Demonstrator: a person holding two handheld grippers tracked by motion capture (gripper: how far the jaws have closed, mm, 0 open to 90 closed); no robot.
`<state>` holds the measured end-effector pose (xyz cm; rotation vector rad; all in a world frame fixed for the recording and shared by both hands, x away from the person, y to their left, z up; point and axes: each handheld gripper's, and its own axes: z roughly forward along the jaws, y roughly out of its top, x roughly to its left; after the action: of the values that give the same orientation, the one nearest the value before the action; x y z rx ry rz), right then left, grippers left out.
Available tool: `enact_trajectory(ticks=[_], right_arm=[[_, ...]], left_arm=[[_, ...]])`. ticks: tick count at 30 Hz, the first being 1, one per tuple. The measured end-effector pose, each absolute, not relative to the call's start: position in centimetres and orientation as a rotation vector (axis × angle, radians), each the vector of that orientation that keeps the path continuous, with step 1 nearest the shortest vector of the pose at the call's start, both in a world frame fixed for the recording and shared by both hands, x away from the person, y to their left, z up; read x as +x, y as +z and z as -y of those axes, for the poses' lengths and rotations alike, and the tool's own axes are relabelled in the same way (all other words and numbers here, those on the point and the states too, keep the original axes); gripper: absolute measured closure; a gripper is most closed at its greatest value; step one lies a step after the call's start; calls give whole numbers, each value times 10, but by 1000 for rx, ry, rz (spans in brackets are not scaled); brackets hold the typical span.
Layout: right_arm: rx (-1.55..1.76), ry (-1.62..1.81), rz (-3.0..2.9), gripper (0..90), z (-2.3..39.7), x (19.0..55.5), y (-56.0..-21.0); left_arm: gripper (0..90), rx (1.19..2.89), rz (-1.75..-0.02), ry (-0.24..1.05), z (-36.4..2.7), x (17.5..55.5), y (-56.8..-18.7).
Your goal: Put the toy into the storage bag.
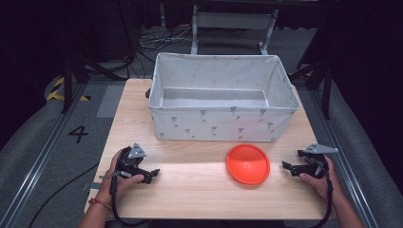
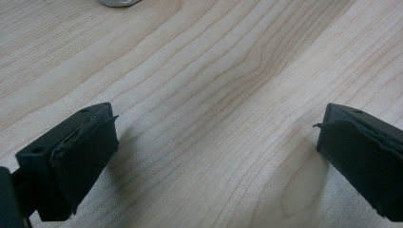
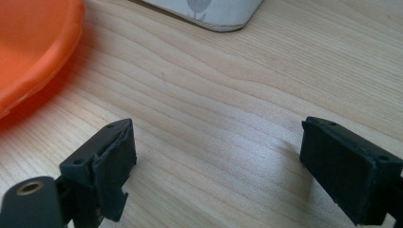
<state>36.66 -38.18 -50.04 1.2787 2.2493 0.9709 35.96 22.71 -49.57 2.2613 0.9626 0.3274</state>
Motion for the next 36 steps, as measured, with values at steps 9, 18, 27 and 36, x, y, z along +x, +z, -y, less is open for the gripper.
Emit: enact_trajectory(ticks=[9,18,27,36], right_arm=[[1283,968,-2248,113,381,367,-500],[1304,953,-2256,122,382,367,-498],[1344,1053,-2273,184,383,366,-485],[1260,1071,-2337,198,370,361,-468]], left_arm=[[3,2263,-966,330,-227,359,-496],[4,2262,-967,330,-227,359,-496],[6,2259,-976,337,-227,358,-495],[6,2258,-979,337,-227,358,-495]])
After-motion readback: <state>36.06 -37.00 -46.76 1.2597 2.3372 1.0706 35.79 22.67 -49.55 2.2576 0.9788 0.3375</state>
